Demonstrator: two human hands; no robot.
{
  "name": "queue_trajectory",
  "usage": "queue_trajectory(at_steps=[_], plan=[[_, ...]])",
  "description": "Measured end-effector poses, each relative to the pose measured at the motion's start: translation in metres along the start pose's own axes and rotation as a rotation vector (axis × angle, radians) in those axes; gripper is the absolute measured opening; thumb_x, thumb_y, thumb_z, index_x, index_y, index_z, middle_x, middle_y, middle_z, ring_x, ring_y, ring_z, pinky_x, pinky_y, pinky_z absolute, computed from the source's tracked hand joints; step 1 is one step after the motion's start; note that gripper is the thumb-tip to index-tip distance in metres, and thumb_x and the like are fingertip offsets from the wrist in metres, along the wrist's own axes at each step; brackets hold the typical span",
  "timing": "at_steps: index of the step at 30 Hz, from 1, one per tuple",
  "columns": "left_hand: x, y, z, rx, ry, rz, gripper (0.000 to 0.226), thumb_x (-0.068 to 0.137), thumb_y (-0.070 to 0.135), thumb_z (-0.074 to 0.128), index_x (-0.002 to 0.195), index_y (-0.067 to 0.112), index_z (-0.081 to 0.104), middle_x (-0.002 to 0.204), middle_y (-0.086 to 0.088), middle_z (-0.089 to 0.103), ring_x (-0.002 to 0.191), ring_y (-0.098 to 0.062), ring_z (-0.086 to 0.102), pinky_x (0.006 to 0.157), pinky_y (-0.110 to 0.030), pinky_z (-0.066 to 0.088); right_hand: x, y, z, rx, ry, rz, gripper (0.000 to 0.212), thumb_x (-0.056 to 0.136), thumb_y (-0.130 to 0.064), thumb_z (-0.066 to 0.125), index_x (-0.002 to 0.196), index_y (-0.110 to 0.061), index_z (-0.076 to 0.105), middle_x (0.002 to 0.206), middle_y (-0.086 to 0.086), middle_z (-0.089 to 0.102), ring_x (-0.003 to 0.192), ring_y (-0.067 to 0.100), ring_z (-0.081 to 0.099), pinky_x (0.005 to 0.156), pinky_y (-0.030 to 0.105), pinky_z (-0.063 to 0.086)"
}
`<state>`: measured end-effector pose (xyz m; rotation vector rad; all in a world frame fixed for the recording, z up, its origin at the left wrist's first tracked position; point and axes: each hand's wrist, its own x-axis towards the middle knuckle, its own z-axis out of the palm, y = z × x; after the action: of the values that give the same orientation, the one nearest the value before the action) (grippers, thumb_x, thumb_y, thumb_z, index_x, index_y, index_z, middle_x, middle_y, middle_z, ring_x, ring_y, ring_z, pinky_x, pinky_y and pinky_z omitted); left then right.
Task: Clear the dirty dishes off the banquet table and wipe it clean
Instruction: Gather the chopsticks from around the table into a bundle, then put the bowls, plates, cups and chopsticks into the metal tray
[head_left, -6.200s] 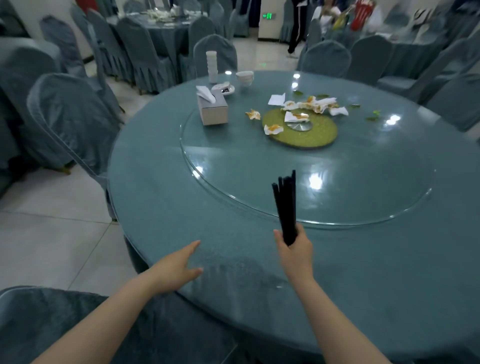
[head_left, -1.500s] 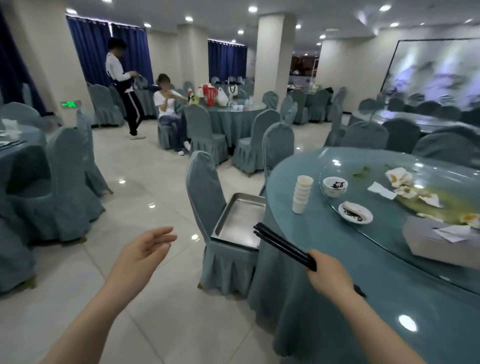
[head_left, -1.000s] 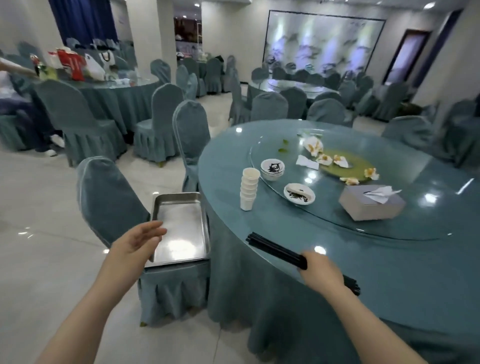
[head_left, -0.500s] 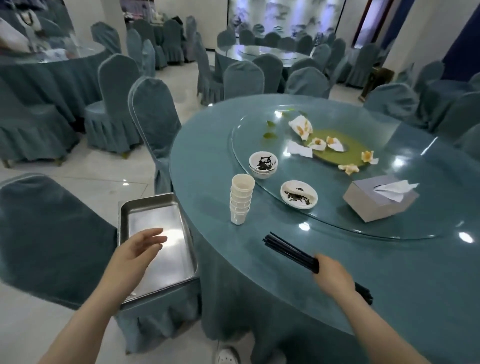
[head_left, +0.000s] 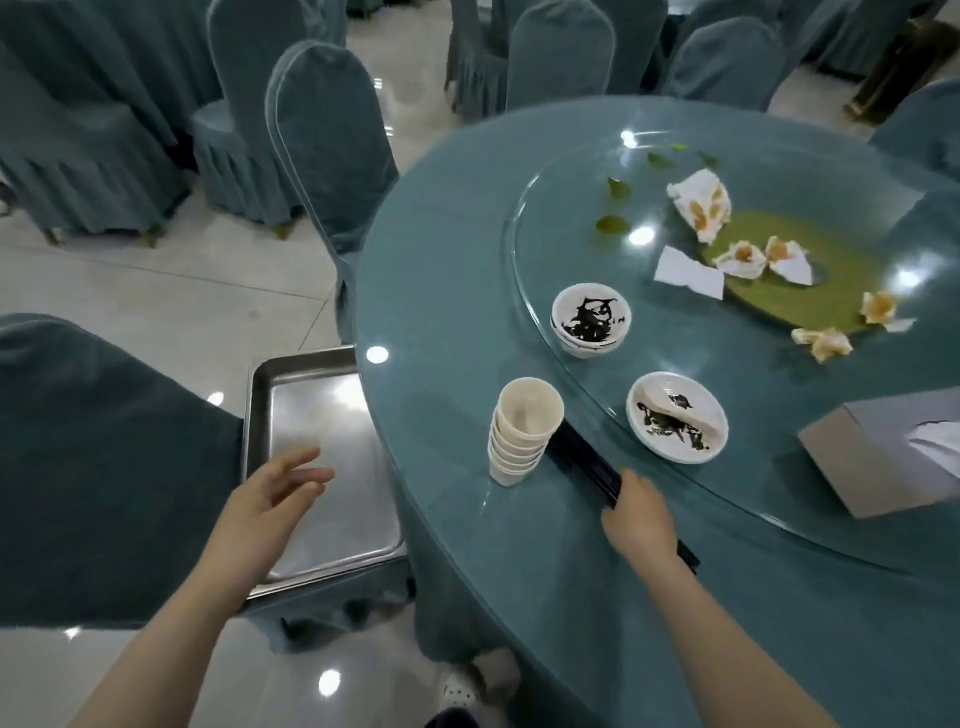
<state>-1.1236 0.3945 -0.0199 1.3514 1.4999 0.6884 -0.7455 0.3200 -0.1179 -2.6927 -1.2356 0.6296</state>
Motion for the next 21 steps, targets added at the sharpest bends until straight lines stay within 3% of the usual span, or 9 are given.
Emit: queue_trajectory(at_steps=[4,9,13,21], plan=[[0.015,-0.003,0.001,0.009,-0.022,-0.024,0.033,0.093,0.006,0.055,0.119,0.025,0.057,0.104,0.007,0.07,0.104,-0.016,0.064,0.096,-0.037,0.045,-0.003,0.003,0.005,0.029,0.062,-0.003,0.046,0.085,-0.021,0.06,0.129,-0.013,0.05,0.12,0.01,0.048,0.111,0.029,0.047,0.093,0.038,0.044],[0.028,-0.009,-0.009,-0.016,-0.088,-0.028,0.032,0.093,0.003,0.053,0.12,0.021,0.056,0.106,0.0,0.069,0.106,-0.021,0.062,0.099,-0.042,0.045,-0.022,-0.001,0.008,-0.037,0.082,-0.006,0.064,0.086,-0.037,0.063,0.141,-0.016,0.037,0.135,0.005,0.048,0.124,0.025,0.044,0.102,0.039,0.039],[0.032,-0.015,-0.029,-0.046,-0.14,-0.01,0.031,0.094,0.003,0.052,0.118,0.021,0.058,0.104,0.003,0.069,0.103,-0.018,0.063,0.091,-0.036,0.047,-0.049,-0.013,0.011,-0.018,0.169,-0.006,0.059,0.089,-0.032,0.06,0.141,-0.013,0.04,0.143,0.004,0.044,0.134,0.023,0.037,0.11,0.04,0.032],[0.035,-0.036,-0.082,-0.075,-0.212,-0.018,0.027,0.092,0.004,0.054,0.115,0.018,0.06,0.107,-0.001,0.069,0.104,-0.019,0.063,0.099,-0.04,0.045,-0.116,-0.077,0.047,0.108,0.237,-0.137,0.029,0.086,-0.017,0.063,0.115,-0.012,0.063,0.114,0.005,0.061,0.109,0.024,0.054,0.092,0.032,0.042]])
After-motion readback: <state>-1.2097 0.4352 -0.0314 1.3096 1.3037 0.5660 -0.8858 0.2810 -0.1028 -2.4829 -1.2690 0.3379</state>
